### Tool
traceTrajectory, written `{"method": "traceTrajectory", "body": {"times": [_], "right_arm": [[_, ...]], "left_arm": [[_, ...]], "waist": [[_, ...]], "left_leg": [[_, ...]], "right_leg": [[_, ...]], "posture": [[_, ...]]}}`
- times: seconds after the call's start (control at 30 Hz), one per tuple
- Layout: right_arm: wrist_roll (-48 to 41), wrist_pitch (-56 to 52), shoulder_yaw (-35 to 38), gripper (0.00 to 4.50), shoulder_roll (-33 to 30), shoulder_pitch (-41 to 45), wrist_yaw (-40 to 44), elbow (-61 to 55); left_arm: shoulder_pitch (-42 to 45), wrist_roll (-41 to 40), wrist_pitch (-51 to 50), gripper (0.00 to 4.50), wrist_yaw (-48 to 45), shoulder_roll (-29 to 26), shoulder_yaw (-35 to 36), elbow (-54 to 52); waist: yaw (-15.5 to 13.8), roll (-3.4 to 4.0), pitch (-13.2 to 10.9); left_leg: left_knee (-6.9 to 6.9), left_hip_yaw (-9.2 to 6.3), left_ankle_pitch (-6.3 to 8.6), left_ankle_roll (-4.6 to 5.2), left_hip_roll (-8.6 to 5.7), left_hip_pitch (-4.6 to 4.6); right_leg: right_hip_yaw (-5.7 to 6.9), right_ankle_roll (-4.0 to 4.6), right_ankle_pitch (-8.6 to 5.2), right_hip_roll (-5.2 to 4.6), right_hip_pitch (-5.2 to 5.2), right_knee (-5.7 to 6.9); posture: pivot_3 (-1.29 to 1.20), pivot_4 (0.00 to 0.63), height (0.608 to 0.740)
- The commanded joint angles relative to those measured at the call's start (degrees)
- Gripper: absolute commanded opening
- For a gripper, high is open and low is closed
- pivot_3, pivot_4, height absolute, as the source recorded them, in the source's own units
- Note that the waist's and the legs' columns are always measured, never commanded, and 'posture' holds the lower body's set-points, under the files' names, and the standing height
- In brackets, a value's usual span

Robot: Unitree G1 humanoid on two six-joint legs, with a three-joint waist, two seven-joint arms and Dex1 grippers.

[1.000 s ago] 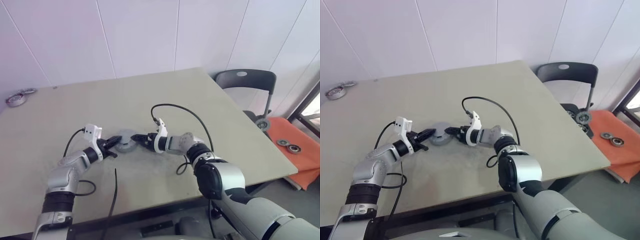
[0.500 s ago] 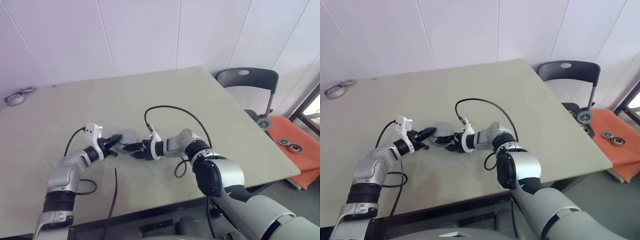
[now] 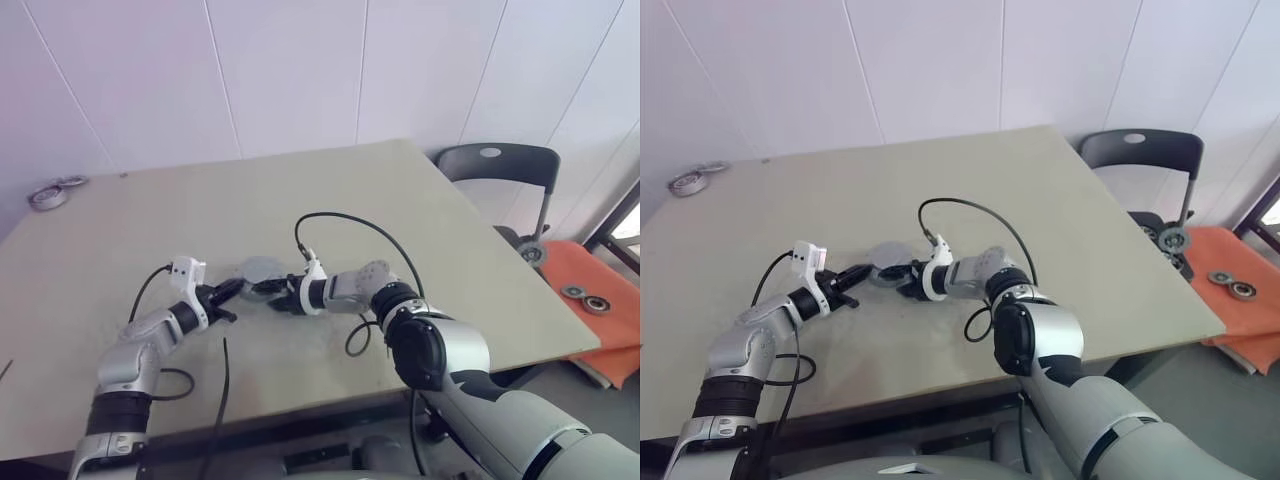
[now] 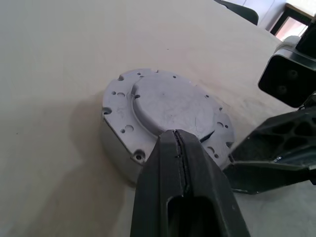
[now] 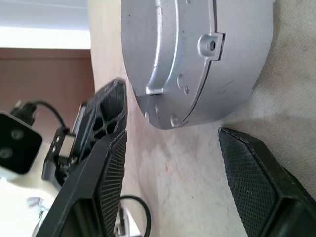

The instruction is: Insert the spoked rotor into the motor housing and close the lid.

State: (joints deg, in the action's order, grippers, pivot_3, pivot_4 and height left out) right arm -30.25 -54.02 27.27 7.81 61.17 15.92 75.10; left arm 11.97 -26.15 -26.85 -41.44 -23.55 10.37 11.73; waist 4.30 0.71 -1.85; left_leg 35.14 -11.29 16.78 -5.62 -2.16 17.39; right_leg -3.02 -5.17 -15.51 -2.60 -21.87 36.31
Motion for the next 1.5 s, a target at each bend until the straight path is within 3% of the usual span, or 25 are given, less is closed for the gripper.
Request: {"method": "traceTrajectory", "body": {"times": [0.03, 0.4, 1.07, 1.3, 1.5], "right_arm": [[2.15, 5.03, -0.67, 3.14, 3.07, -2.22, -5.36, 0.06], [1.73, 5.87, -0.83, 3.14, 2.49, -2.69, -5.80, -0.01], [0.32, 7.44, 0.37, 3.14, 1.69, -2.92, -6.59, 0.23], [-2.75, 8.50, 3.02, 3.14, 2.03, 1.01, 1.39, -1.04], [-2.97, 10.88, 3.63, 3.14, 1.75, 1.22, 2.74, -0.97]], "left_arm": [[1.24, -1.32, 0.33, 0.00, 0.03, -1.83, 2.85, -1.50], [-0.31, -2.40, 0.85, 0.00, -0.08, -4.45, 7.51, 0.38], [-0.49, -2.77, 0.80, 0.00, 0.01, -2.70, 7.08, 0.01], [-0.09, -2.66, 0.45, 0.00, 0.08, -1.84, 6.32, -0.37], [0.09, -2.60, 0.39, 0.00, 0.02, -2.00, 6.59, -0.24]], "waist": [[-0.16, 0.07, -0.05], [-0.20, 0.14, -0.09], [-0.29, 0.17, -0.12], [-0.12, -0.03, -0.46], [-0.14, -0.18, -0.39]], "left_leg": [[0.02, 0.00, 0.00, 0.00, 0.00, 0.00], [0.00, -0.01, -0.02, 0.02, 0.00, 0.00], [-0.04, -0.02, -0.01, 0.02, 0.00, 0.06], [-0.04, -0.02, -0.01, 0.02, 0.01, 0.30], [-0.14, -0.03, -0.02, 0.02, 0.01, 1.00]], "right_leg": [[0.00, 0.00, 0.00, 0.00, 0.00, -0.01], [0.02, 0.00, 0.01, -0.01, -0.14, 0.02], [0.02, 0.01, 0.00, -0.02, -0.24, -0.01], [0.02, 0.00, 0.01, 0.00, -0.34, 0.00], [0.00, -0.18, 0.21, 0.00, -1.12, 0.00]], "posture": [[0.00, 0.000, 0.740], [0.00, 0.000, 0.740], [0.00, 0.000, 0.740], [0.00, 0.000, 0.740], [0.00, 0.000, 0.740]]}}
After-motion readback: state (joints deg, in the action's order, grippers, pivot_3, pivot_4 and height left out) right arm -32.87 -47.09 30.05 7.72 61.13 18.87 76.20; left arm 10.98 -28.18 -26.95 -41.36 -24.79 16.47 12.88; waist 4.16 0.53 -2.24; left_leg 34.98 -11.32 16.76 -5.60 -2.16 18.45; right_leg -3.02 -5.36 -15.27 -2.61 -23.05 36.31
